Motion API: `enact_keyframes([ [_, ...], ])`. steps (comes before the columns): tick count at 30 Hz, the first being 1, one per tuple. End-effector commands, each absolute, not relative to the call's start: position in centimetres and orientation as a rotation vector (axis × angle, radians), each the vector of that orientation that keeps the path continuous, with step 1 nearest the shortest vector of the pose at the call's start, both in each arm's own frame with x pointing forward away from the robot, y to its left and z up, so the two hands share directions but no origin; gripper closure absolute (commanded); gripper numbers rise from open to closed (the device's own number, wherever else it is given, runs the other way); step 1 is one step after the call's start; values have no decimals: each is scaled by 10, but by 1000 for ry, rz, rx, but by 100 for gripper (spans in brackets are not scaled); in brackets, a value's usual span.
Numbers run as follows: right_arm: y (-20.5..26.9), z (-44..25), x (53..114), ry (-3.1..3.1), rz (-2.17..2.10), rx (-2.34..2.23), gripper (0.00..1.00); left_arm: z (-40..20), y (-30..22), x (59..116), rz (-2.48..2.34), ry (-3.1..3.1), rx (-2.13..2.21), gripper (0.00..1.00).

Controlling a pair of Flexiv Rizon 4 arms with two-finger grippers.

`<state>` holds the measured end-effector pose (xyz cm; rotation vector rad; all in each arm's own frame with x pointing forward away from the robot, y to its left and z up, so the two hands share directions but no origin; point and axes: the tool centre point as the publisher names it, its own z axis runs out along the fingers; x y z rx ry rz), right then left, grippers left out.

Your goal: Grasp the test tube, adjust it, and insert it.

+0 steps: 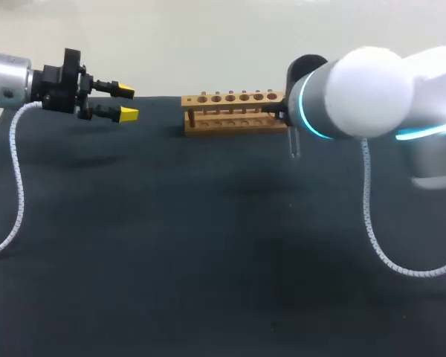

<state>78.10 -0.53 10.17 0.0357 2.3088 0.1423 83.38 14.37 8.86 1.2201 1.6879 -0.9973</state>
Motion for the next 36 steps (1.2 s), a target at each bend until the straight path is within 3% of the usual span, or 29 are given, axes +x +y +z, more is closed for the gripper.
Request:
enact_keyframes([
  [1, 9, 94, 789, 2311, 52, 22, 100, 88, 144, 834, -997, 1684, 1221, 0],
  [36, 45, 61, 837, 2336, 80, -59, 100, 88, 144, 834, -997, 1684, 1221, 0],
])
